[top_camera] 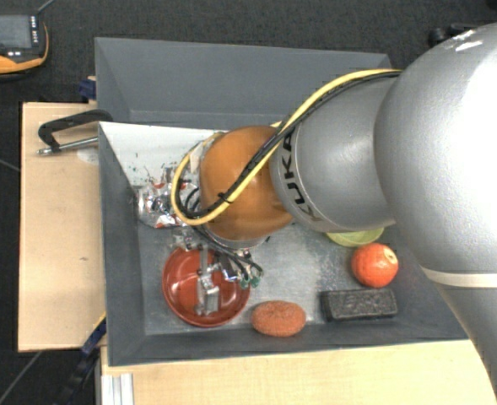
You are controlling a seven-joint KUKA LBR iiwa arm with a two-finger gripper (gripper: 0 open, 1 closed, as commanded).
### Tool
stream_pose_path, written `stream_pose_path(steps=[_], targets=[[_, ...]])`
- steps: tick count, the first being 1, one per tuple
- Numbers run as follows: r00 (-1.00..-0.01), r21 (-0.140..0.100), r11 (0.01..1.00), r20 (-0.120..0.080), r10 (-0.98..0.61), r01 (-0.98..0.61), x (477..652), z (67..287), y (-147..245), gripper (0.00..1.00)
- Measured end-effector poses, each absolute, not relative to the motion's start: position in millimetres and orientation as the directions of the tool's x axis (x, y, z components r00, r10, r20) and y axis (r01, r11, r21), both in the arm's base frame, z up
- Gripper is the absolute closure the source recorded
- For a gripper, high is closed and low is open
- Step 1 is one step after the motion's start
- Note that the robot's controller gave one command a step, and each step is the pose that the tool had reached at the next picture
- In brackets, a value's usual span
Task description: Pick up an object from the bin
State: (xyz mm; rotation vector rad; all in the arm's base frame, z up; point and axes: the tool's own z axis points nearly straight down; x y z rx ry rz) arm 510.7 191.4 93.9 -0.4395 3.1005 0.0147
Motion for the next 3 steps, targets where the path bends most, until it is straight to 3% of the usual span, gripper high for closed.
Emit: stream_pose_path(steps=[1, 2, 3], targets=[[-0.911, 0.007, 0.911, -0.023, -0.412, -0.412, 502.8, 73, 167, 0.0], [-0.795, 0.001, 0.795, -0.031, -0.606, -0.607, 503.7, 73, 143, 0.0], [-0.795, -0.002, 0.795, -0.041, -0.606, -0.606, 506.3, 74, 143, 1.0]])
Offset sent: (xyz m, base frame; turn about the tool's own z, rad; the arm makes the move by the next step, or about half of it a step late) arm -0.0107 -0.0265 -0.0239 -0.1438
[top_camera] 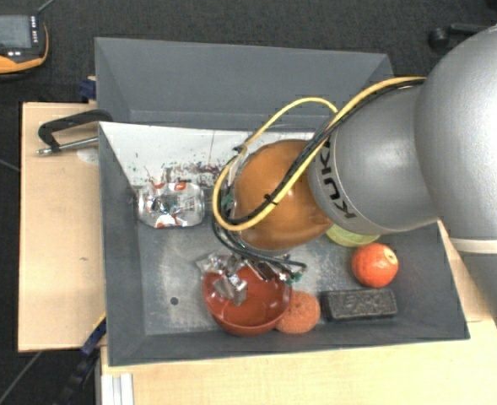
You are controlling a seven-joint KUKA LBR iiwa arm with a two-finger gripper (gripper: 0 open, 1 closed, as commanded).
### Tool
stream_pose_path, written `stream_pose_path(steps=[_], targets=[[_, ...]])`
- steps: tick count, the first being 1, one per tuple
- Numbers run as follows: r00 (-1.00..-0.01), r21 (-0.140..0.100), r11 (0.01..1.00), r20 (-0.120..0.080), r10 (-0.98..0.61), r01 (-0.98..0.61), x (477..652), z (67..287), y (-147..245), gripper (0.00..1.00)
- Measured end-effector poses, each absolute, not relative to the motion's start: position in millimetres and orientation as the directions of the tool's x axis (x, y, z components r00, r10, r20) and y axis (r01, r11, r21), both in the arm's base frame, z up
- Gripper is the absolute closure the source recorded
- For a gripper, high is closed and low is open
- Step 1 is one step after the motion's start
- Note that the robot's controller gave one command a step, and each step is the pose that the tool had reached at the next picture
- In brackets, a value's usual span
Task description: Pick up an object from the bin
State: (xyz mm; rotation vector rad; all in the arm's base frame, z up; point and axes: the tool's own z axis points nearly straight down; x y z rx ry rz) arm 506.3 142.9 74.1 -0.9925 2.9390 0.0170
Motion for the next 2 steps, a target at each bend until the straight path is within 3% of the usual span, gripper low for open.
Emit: stream_pose_path(steps=[1, 2], targets=[[-0.781, -0.007, 0.783, -0.055, -0.622, -0.623, 519.1, 280, 156, 1.0], [-0.529, -0.028, 0.531, -0.055, -0.847, -0.847, 557.2, 271, 143, 1.0]])
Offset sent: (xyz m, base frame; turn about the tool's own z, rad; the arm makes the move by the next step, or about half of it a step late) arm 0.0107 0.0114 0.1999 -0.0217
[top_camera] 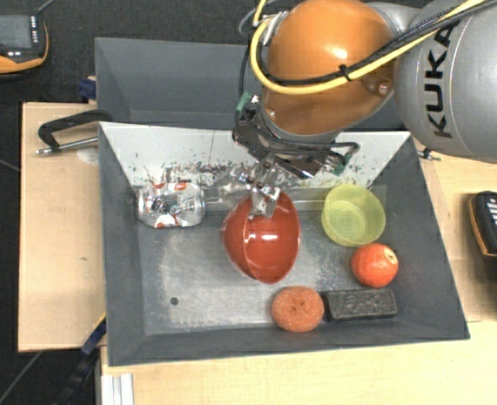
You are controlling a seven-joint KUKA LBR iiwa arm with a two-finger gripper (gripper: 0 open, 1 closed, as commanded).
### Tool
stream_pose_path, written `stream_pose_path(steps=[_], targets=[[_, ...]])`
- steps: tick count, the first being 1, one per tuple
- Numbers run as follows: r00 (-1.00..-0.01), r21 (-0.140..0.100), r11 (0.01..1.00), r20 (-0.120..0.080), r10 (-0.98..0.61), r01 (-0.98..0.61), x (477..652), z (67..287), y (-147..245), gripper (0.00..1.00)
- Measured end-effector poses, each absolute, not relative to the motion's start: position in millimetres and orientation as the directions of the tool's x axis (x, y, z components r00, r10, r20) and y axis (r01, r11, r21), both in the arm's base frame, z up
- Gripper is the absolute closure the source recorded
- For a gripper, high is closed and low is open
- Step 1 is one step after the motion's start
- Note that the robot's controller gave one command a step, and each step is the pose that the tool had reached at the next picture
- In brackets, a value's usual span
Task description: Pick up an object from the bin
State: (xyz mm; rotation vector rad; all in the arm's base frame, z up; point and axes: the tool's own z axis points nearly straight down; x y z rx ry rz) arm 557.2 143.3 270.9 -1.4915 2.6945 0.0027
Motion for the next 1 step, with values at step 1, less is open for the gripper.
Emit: stream_pose_path(steps=[1], targets=[[-0.609, -0.02, 0.611, -0.059, -0.791, -0.791, 567.2, 234.2, 156.8, 1.0]])
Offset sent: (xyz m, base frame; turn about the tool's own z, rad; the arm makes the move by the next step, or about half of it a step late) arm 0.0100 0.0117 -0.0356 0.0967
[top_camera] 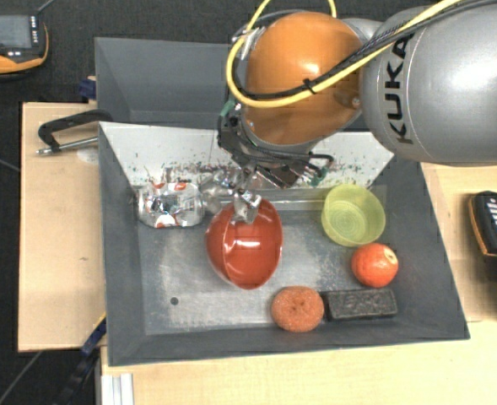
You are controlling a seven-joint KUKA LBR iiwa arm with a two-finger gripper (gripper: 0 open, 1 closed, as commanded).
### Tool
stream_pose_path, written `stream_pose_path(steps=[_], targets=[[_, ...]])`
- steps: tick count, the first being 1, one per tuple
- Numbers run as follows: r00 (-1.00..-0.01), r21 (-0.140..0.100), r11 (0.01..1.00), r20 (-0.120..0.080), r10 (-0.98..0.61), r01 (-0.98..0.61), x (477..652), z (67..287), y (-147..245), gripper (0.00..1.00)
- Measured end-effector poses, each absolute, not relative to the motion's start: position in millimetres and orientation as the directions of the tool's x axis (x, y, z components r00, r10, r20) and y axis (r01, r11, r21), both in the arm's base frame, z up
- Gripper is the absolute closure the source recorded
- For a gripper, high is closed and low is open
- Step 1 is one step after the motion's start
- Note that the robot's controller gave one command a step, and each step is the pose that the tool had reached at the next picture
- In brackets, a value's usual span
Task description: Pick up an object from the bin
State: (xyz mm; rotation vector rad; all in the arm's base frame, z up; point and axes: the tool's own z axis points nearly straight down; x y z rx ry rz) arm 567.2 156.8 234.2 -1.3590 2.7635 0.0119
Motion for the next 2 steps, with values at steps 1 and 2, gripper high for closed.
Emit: stream_pose_path(steps=[1, 2], targets=[[-0.413, -0.037, 0.415, -0.055, -0.909, -0.909, 533.9, 271, 121, 1.0], [-0.266, -0.042, 0.268, -0.05, -0.963, -0.962, 509.8, 229, 125, 1.0]])
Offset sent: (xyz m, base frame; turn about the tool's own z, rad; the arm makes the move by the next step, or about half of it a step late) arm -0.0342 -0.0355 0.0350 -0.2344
